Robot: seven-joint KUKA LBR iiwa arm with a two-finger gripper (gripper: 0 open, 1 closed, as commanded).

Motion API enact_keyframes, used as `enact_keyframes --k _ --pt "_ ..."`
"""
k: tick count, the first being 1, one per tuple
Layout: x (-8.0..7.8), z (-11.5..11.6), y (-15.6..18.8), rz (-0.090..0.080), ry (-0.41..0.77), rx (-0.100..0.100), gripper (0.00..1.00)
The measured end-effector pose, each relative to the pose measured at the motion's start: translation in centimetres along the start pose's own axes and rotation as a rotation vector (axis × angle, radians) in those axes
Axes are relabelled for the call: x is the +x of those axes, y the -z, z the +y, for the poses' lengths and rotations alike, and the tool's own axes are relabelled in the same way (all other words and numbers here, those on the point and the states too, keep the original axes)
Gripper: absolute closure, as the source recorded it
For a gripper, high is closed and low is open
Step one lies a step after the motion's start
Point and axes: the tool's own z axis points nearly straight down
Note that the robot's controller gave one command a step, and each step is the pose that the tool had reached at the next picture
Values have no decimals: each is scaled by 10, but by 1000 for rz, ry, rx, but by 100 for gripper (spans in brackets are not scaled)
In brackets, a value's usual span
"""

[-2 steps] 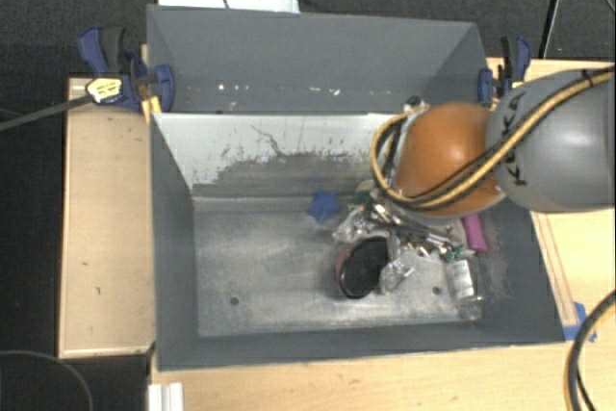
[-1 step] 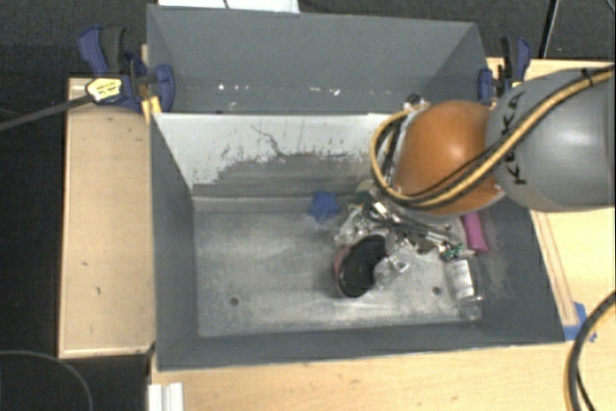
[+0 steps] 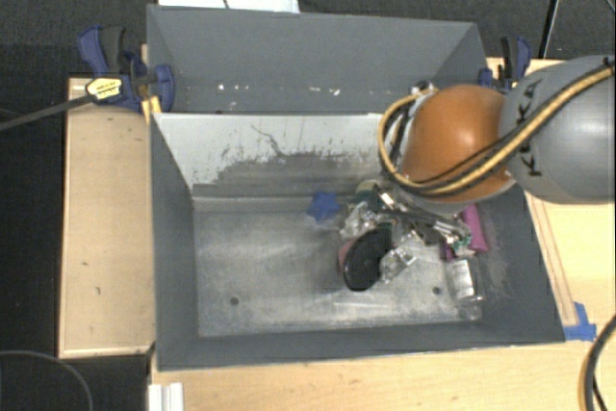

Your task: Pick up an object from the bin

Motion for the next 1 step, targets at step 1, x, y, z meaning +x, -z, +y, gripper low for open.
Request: enact_keyframes --k 1 --pt "-2 -1 47 -1 -12 1 100"
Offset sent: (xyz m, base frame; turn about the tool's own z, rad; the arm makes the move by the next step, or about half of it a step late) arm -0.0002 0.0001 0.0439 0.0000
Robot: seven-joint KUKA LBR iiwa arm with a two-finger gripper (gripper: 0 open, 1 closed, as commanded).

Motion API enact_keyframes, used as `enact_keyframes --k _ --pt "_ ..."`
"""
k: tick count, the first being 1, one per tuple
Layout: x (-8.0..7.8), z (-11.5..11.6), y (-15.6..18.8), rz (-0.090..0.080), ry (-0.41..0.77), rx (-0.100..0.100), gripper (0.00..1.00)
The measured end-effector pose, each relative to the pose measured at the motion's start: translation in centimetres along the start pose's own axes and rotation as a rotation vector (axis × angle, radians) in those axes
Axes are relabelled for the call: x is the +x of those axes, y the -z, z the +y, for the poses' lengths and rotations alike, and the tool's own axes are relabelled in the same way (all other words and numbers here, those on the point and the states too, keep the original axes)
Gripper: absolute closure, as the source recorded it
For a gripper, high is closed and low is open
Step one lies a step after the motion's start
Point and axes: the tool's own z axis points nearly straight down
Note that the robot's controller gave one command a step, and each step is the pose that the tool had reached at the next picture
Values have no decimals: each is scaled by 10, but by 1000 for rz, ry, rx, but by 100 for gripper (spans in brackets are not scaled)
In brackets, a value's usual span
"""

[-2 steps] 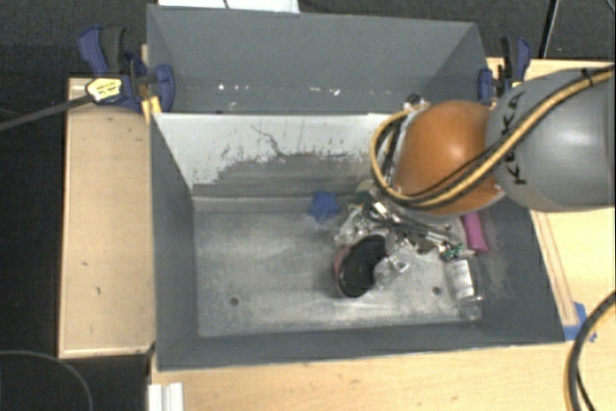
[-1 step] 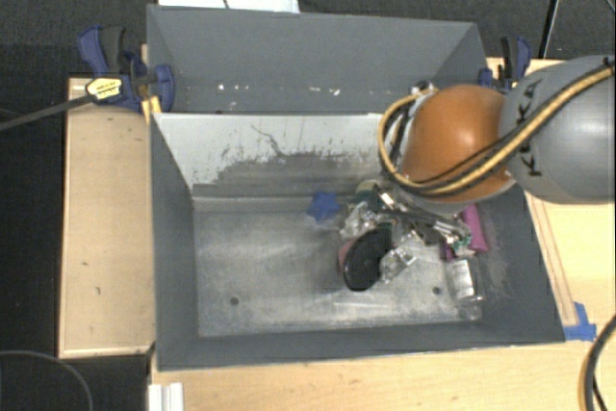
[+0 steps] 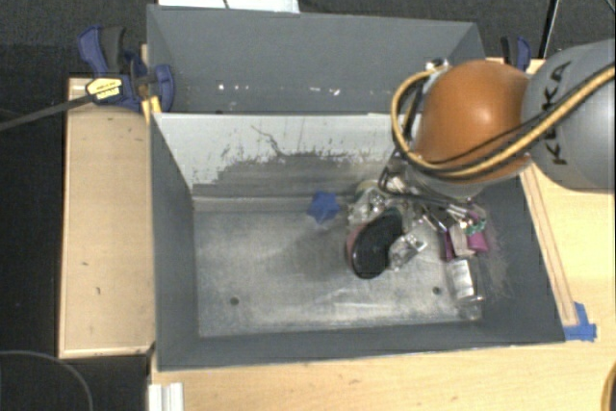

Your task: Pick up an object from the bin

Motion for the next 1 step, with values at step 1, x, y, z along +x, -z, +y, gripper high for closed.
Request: enact_keyframes --k 1 --pt "-1 0 26 1 -10 -1 100"
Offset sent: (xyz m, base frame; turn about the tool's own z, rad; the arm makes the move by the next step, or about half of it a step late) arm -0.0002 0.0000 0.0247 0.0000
